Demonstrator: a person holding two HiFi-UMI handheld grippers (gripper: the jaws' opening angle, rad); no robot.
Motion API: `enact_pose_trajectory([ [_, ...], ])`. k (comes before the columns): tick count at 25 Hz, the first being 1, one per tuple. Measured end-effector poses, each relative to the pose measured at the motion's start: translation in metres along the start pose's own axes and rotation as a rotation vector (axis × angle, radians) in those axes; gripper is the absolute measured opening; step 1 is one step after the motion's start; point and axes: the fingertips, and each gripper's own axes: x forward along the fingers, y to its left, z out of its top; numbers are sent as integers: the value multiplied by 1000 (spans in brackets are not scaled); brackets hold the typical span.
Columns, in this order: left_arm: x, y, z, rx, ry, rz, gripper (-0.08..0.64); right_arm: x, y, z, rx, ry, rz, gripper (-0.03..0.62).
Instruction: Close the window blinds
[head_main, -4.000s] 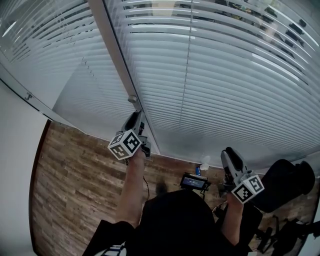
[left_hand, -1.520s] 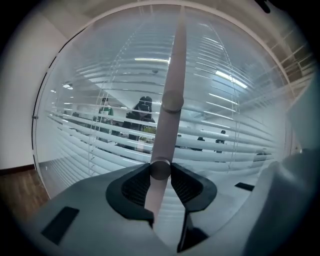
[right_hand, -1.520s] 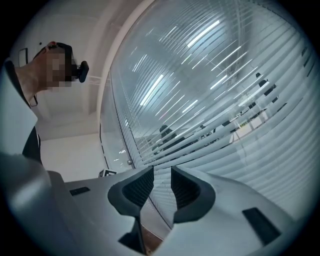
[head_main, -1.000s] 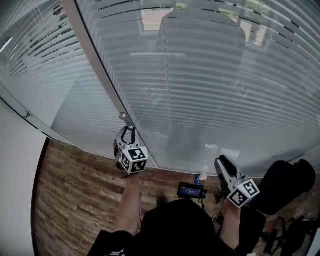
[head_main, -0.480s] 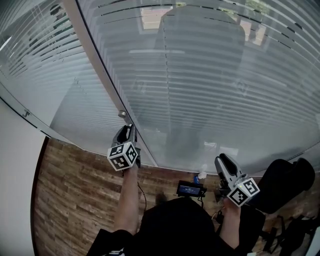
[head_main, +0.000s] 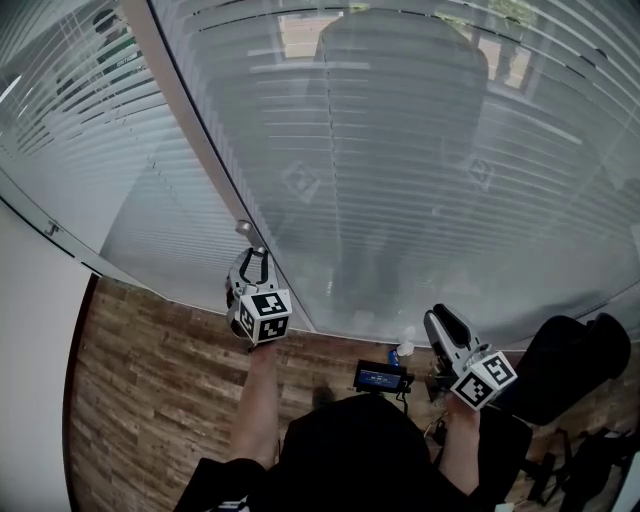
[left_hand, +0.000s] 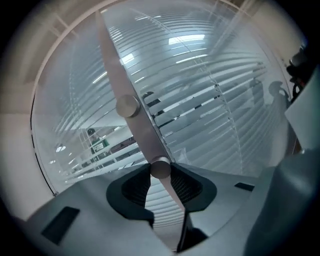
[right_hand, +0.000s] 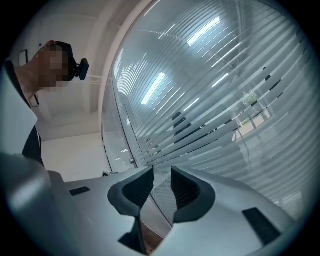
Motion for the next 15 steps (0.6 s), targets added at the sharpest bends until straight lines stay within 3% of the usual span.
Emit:
enact_pose_trajectory([
  [3, 0, -3, -3, 45, -1, 7, 138, 3, 4, -4, -3, 2, 16, 109],
  [5, 0, -4, -4, -2, -12, -10, 138, 3, 4, -5, -3, 2, 18, 109],
  [7, -1, -3, -6, -119, -28, -45, 140, 3, 3, -6, -4, 3, 15, 109],
  [12, -5, -1, -9, -618, -58, -185, 150, -2, 1, -5, -5, -4, 1, 109],
  [13, -4, 0, -9, -666, -62, -199, 150, -2, 1, -5, -5, -4, -1, 109],
  [15, -2, 1, -7, -685, -64, -203, 149, -3, -1, -6, -4, -4, -5, 109],
])
